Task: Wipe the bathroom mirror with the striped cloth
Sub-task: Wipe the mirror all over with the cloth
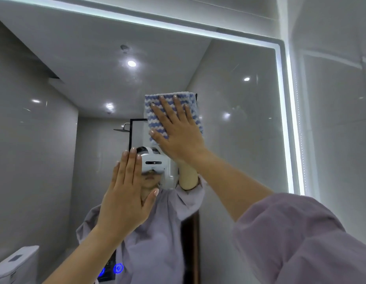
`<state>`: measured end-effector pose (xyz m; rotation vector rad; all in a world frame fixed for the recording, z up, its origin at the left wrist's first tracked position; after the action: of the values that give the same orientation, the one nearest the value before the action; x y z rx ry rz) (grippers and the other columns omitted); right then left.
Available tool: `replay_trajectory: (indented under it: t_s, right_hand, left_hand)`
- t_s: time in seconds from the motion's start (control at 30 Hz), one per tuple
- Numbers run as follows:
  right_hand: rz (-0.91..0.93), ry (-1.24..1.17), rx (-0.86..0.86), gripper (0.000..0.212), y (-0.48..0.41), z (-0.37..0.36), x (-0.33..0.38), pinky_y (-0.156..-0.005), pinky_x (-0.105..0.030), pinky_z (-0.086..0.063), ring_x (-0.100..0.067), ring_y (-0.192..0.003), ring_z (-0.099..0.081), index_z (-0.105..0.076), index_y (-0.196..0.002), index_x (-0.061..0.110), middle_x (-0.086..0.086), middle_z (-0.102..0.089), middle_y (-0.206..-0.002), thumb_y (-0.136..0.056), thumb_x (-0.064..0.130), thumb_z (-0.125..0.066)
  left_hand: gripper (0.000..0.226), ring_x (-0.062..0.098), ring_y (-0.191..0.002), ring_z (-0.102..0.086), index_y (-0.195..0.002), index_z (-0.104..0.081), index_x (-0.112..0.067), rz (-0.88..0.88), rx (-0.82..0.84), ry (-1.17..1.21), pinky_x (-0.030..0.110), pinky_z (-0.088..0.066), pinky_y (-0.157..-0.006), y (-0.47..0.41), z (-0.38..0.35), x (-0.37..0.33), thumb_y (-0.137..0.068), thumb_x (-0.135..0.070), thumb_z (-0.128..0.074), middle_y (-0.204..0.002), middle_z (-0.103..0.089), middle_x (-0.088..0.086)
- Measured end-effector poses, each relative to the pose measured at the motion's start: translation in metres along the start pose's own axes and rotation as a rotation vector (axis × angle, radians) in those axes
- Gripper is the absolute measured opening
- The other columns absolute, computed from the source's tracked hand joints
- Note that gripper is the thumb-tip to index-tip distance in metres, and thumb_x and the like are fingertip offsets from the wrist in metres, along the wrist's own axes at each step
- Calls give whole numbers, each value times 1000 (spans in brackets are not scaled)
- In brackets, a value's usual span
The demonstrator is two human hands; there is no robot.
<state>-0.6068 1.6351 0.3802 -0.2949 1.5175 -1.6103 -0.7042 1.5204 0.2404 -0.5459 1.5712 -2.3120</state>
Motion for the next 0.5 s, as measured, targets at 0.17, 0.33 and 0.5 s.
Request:
replay_trajectory:
  t_s: [0.17, 0.33, 0.5]
  right_hand:
    - [-116, 51, -4, 68, 14, 2, -47, -119, -43, 11, -25, -148, 13, 9, -152, 27, -2, 10, -162, -96, 59, -13]
    - [-281, 37, 4, 67, 26, 6, -92, -119, -39, 12, -25, -148, 12, 5, -153, 25, -2, 9, -162, -96, 56, -14]
    - [-496, -20, -29, 70, 33, 3, -106, -118, -38, 11, -25, -148, 9, 4, -153, 26, -2, 4, -162, -94, 59, -12]
  left_hand:
    - [87, 28, -149, 4, -149, -4, 1, -10, -1, 21, 38, 2, -121, 0, 2, 0, -89, -58, -23, -160, 4, 16]
    - [86, 29, -149, 2, -149, -5, 2, -19, -11, 35, 38, 2, -121, 2, 4, -1, -90, -55, -29, -160, 2, 17]
    - [84, 28, -148, 8, -149, 3, -1, -3, -8, 82, 39, 2, -121, 0, 5, -3, -91, -54, -28, -159, 10, 15]
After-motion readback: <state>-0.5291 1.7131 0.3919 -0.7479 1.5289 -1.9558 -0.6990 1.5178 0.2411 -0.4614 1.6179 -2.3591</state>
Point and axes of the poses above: each hand's wrist, its own y-axis away from the middle knuckle, its own z-axis out of the back of the hand, x = y × z, the point moved 2 cm from there along -y, towards the middle knuckle
